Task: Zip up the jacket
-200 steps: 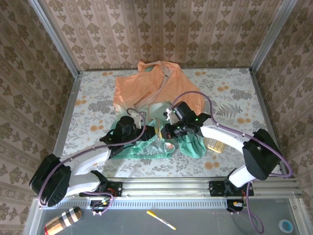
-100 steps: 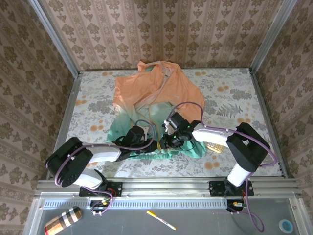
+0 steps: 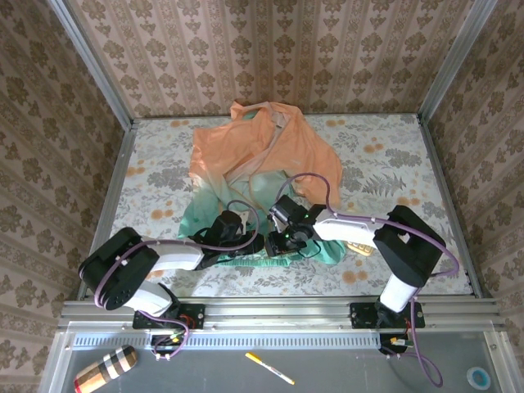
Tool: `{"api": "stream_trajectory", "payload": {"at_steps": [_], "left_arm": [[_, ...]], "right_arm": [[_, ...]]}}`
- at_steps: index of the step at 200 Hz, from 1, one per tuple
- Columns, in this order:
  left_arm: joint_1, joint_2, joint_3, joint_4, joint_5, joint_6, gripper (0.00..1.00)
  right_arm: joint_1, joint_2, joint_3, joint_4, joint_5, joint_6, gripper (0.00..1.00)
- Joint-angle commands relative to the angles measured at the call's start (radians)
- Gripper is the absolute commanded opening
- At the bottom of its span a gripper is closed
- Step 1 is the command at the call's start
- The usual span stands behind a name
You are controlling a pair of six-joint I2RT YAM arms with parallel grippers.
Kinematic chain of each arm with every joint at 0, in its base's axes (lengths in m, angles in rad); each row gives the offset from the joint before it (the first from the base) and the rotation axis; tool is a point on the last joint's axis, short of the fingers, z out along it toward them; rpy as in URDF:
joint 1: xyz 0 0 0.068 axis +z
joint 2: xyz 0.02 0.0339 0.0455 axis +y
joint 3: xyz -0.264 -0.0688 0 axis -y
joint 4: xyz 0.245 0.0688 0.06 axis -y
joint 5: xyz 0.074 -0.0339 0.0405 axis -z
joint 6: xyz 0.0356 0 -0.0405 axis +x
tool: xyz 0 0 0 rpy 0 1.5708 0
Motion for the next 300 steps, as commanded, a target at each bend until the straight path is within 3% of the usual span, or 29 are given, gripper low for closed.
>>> {"api": "stream_trajectory", "payload": {"at_steps": [1, 20, 58, 100, 137, 179, 231, 300], "left_arm": [[-0.005, -0.003, -0.008, 0.024, -0.006, -0.01, 0.0], [-0.003, -0.009, -0.005, 0.016, -0.008, -0.009, 0.0], [0.02, -0.055, 0.007, -0.029, 0.01, 0.01, 0.0], [0.093, -0.229, 0.028, -0.163, 0.045, 0.07, 0.0], [0.142, -0.362, 0.048, -0.211, 0.092, 0.105, 0.0], [0.155, -0.439, 0.026, -0.064, 0.156, 0.067, 0.0], [0.156, -0.405, -0.021, 0.188, 0.223, 0.028, 0.0], [0.162, -0.395, -0.039, 0.232, 0.208, 0.011, 0.0]], "right_arm": [[0.019, 0.035, 0.03, -0.084, 0.076, -0.023, 0.35], [0.027, 0.044, 0.037, -0.094, 0.109, -0.018, 0.3], [0.028, -0.022, 0.007, -0.045, 0.124, -0.034, 0.0], [-0.034, -0.227, -0.043, 0.032, 0.077, -0.099, 0.0], [-0.115, -0.299, -0.049, 0.076, -0.035, -0.149, 0.0], [-0.176, -0.349, -0.085, 0.232, -0.208, -0.174, 0.0], [-0.213, -0.359, -0.125, 0.352, -0.354, -0.244, 0.0], [-0.242, -0.372, -0.187, 0.497, -0.413, -0.24, 0.0]]}}
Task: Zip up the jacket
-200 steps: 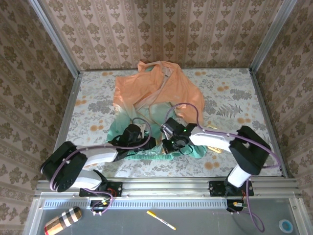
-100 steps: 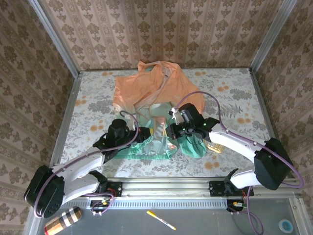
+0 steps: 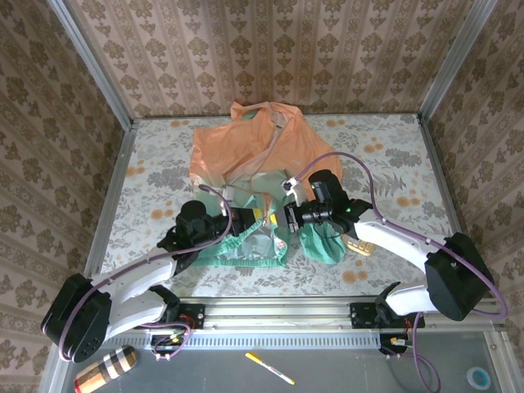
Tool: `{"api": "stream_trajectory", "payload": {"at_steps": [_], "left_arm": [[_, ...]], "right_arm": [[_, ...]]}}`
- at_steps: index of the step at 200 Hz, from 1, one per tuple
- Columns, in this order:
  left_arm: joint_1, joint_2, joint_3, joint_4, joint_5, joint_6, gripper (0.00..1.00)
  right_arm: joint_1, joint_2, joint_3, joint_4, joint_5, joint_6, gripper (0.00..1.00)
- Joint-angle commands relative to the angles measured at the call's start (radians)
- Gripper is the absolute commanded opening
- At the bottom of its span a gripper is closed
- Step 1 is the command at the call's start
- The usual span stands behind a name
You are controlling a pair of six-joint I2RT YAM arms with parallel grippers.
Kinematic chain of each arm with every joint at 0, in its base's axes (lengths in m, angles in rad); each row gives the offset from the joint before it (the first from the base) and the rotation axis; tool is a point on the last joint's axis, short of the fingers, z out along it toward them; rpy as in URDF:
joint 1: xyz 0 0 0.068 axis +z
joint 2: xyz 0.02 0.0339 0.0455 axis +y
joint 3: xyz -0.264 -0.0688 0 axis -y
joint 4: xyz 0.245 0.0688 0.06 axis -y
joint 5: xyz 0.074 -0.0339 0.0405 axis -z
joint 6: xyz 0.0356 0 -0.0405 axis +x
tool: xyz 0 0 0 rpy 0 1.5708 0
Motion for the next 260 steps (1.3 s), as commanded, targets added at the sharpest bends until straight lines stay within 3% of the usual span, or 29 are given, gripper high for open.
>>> {"api": "stream_trajectory", "payload": {"at_steps": [1, 99, 260], "left_arm": [[0.011, 0.004, -0.017, 0.068, 0.014, -0.014, 0.0], [0.028, 0.055, -0.061, 0.189, 0.026, -0.079, 0.0], [0.027, 0.068, -0.06, 0.209, -0.005, -0.083, 0.0]], "right_arm": [[-0.007, -0.034, -0.03, 0.094, -0.056, -0.021, 0.0], [-0.02, -0.039, -0.053, 0.153, -0.06, -0.012, 0.0], [-0.024, -0.038, -0.06, 0.179, -0.06, 0.012, 0.0]]}}
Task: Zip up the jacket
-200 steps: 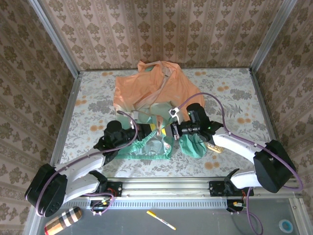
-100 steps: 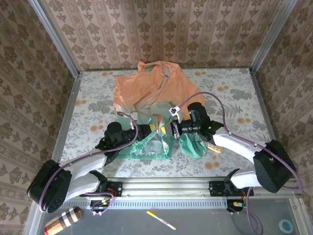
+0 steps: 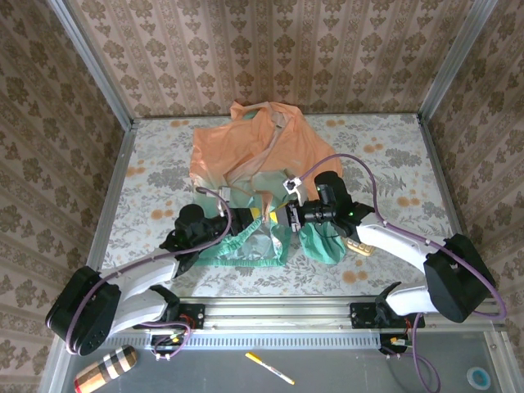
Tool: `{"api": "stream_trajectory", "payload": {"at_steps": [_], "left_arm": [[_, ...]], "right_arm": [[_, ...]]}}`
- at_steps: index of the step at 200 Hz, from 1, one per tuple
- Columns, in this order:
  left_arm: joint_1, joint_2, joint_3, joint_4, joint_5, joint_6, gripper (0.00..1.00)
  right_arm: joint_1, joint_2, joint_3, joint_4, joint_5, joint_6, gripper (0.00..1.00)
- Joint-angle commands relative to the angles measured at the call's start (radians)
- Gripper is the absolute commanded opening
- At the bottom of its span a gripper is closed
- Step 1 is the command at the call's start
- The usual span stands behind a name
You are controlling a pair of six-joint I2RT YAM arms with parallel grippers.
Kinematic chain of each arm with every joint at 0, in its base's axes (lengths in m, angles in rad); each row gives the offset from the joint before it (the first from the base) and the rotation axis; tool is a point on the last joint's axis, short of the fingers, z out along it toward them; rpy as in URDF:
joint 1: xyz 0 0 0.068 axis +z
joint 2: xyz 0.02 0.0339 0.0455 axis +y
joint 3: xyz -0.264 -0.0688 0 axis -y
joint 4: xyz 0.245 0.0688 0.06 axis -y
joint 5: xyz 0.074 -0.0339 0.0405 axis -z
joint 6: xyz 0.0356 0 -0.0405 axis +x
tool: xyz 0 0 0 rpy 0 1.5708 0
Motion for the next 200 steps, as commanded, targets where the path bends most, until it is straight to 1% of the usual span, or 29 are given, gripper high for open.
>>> {"api": "stream_trajectory", "payload": {"at_steps": [1, 150, 200], "left_arm": [[0.002, 0.008, 0.004, 0.056, -0.004, -0.012, 0.0], [-0.007, 0.012, -0.02, 0.114, -0.05, -0.021, 0.0], [-0.025, 0.015, -0.022, 0.122, -0.058, -0.019, 0.0]], "right_arm": [[-0.006, -0.025, -0.009, 0.045, -0.022, 0.01, 0.0], [-0.015, 0.012, -0.012, 0.079, -0.034, 0.062, 0.0], [-0.023, 0.013, -0.006, 0.061, -0.006, 0.093, 0.0]]}}
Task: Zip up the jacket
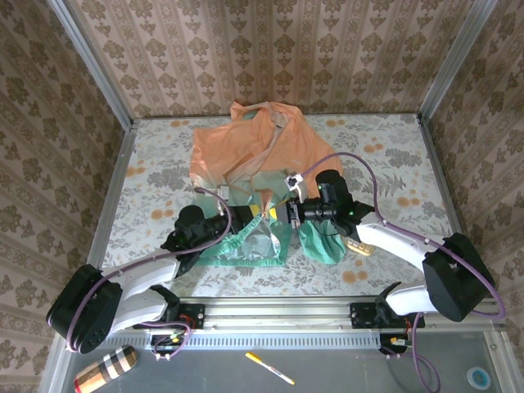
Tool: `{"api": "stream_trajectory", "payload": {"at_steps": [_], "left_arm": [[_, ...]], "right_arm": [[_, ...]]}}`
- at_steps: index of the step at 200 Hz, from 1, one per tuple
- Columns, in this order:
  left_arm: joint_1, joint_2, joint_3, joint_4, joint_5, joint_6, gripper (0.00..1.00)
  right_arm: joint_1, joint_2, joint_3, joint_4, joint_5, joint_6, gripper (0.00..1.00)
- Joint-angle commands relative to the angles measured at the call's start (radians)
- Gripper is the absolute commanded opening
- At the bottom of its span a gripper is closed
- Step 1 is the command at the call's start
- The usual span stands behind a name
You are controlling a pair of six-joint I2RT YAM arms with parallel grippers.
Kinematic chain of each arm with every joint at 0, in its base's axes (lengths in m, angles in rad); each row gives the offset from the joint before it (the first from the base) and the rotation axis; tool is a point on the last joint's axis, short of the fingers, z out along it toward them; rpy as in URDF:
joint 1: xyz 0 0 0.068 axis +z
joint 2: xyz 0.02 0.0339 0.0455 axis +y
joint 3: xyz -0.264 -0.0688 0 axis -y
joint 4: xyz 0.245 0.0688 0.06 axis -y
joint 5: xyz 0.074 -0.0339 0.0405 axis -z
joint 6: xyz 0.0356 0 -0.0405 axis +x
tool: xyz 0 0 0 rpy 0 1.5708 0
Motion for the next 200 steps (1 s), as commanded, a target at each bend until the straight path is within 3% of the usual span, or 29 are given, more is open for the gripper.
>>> {"api": "stream_trajectory", "payload": {"at_steps": [1, 200], "left_arm": [[-0.011, 0.004, -0.013, 0.06, -0.009, -0.004, 0.0], [-0.063, 0.039, -0.009, 0.059, -0.043, 0.037, 0.0]], "right_arm": [[-0.011, 0.005, -0.006, 0.011, 0.002, 0.03, 0.0], [-0.056, 0.03, 0.013, 0.03, -0.006, 0.191, 0.0]]}}
